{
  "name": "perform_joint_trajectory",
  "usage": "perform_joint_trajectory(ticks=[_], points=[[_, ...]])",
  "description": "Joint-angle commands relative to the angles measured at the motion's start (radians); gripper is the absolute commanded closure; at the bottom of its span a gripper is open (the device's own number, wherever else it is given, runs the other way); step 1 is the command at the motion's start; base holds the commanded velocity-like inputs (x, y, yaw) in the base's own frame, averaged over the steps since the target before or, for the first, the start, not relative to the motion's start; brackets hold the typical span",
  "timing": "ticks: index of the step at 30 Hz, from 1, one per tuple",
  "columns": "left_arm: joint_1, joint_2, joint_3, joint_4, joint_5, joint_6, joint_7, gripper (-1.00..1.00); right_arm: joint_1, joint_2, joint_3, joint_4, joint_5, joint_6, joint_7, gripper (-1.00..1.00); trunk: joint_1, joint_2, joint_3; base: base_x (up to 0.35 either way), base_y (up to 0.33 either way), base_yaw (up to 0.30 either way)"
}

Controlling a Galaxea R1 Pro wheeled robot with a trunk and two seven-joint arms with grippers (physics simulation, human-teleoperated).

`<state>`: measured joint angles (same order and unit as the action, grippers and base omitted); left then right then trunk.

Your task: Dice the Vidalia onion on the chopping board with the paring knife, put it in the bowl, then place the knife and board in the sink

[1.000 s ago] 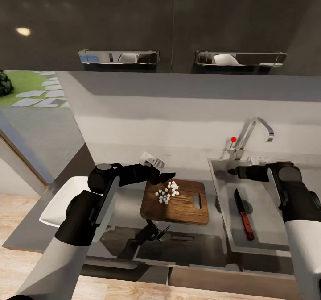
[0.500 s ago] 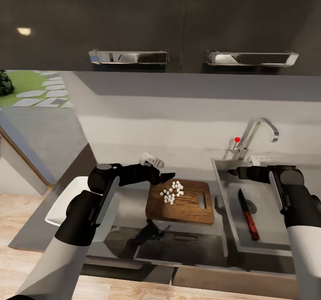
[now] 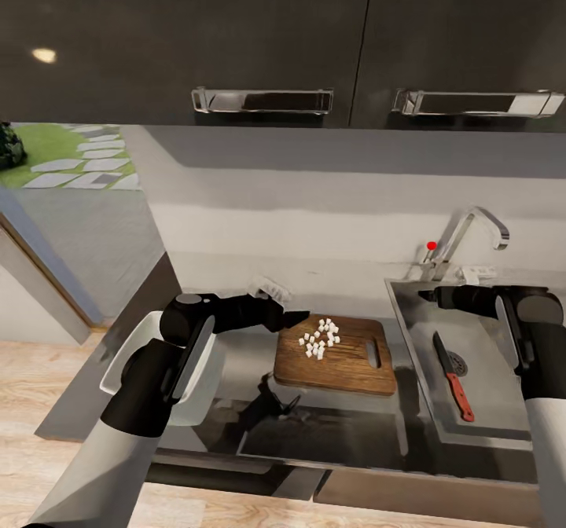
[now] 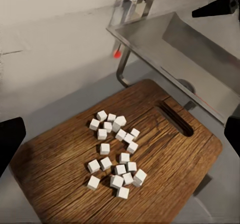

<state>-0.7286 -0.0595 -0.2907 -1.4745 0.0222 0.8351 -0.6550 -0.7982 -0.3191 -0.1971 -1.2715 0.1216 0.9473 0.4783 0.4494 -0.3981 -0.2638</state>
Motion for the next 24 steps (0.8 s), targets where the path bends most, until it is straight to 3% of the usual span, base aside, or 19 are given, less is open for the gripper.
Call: perform_joint_trajectory(ticks=[1,4,9,24], points=[[0.0,0.002,0.001,0.003,0.002,0.007,-0.002,-1.0,-0.001,-0.006,-0.002,-0.005,0.01,0.004,0.009,-1.0,0.001,-0.002,-0.002,0.0,0.0,0.0],[0.001,0.004,0.003,0.006,0.002,0.007,-0.003,-1.0,-0.001,-0.019,-0.003,-0.005,0.009,0.01,0.008,-1.0,0.001,-0.002,-0.002,0.0,0.0,0.0],[0.001,0.006,0.005,0.001,0.002,0.008,-0.003,-1.0,-0.001,-0.02,-0.005,-0.006,0.009,0.015,0.008,-1.0,0.001,-0.002,-0.002,0.0,0.016,0.0],[0.001,0.012,0.09,-0.079,0.008,0.019,-0.014,-1.0,-0.001,-0.014,-0.001,-0.006,0.007,0.018,0.008,-1.0,0.001,-0.002,-0.002,0.0,0.167,0.0]])
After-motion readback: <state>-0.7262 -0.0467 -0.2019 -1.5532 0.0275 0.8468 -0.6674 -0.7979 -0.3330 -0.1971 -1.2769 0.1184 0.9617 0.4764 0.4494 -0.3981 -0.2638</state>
